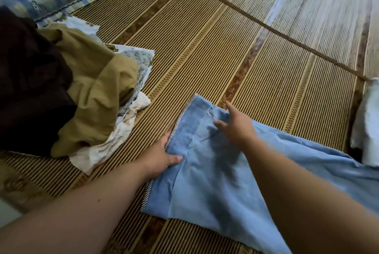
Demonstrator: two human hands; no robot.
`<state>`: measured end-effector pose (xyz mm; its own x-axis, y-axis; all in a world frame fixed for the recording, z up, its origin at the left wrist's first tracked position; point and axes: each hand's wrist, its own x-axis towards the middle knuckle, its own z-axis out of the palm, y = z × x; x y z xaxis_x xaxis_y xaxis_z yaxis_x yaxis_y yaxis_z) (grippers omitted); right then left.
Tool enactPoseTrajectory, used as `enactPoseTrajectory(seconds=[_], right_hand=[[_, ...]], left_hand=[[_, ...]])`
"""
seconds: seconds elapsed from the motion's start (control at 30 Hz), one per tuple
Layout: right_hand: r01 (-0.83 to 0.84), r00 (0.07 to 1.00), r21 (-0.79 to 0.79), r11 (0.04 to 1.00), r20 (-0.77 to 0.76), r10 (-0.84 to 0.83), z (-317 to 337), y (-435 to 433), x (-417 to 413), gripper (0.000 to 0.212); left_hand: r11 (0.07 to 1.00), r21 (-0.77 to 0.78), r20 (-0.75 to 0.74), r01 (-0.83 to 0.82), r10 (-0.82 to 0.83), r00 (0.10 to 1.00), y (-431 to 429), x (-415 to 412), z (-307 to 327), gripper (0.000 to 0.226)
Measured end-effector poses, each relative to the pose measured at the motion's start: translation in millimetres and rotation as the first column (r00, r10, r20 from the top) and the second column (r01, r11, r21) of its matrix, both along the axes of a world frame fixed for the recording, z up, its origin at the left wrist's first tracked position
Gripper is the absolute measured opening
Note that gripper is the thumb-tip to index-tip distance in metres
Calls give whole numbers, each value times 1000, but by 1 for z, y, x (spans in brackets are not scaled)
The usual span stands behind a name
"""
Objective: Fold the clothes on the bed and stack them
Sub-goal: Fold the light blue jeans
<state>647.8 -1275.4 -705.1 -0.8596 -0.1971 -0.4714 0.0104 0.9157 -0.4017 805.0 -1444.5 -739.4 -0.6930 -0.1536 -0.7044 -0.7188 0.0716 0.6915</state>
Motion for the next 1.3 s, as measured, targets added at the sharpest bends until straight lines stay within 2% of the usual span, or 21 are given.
enactPoseTrajectory(seconds=[0.13,0.2,0.23,0.27,0.4,0.47,0.5,0.57,0.63,0.7,0.73,0.8,0.87,0.9,0.93,1.0,1.07,1.13,1.2,1.27,1.3], right_hand=[[-195,979,27,980,73,193,-7,-38,-20,74],[-191,977,64,979,103,184,-7,-53,-24,55],[-168,983,69,983,87,162,-7,-56,-24,36],[-150,988,71,986,35,148,-6,-59,-22,16],[-99,957,-40,994,-277,84,4,-63,-16,19],[-100,957,-7,995,-275,94,7,-70,-26,12],[-88,974,30,996,-208,92,7,-74,-31,15],[-85,992,80,993,-92,92,5,-77,-36,40],[-123,983,68,990,-128,130,-1,-77,-23,66],[-111,960,62,992,-251,123,-11,-59,6,75],[-57,946,56,997,-315,71,-17,-42,21,76],[199,904,46,979,-394,-165,-27,4,41,78],[509,817,90,856,-365,-447,-34,53,41,81],[600,787,169,782,-303,-538,-35,70,37,84],[599,801,288,748,-216,-559,-37,80,32,87],[345,933,395,851,-44,-358,-42,73,19,87],[-25,999,260,965,38,16,-45,40,4,78],[-230,972,63,971,57,227,-44,4,1,75],[-228,973,-23,973,-49,227,-42,-14,12,77],[-83,950,-2,997,-302,79,-44,-6,35,77],[14,928,34,999,-373,0,-47,7,47,79]], left_hand=[[995,-100,-2,21,-21,1000,2,3,-1,78],[996,-84,0,11,-11,1000,1,4,-1,76],[999,-47,3,-8,8,1000,1,4,-1,75],[1000,-5,9,-30,30,1000,-1,4,0,76],[996,82,26,-20,18,1000,-6,4,2,90],[999,50,31,8,-10,999,-7,4,3,91],[1000,7,41,30,-30,999,-6,4,5,89],[993,-87,63,74,-69,996,-4,3,5,86],[988,-130,80,81,-71,994,-3,2,2,85],[991,-126,88,47,-36,995,0,-2,1,85],[993,-118,88,13,-2,996,1,-3,0,85],[994,-100,93,-53,63,994,4,-8,-2,86],[985,-152,114,-77,95,989,5,-13,-3,84],[976,-212,145,-41,73,987,3,-14,-4,83],[963,-269,187,26,25,982,2,-15,-5,83],[939,-322,233,123,-48,971,-2,-16,-9,82],[952,-289,240,101,-30,970,-7,-15,-12,77],[958,-282,242,48,23,970,-8,-13,-13,74],[949,-314,239,18,61,969,-6,-14,-12,75],[934,-355,256,31,65,964,-2,-16,-8,82],[924,-378,267,60,47,962,-1,-17,-7,82]])
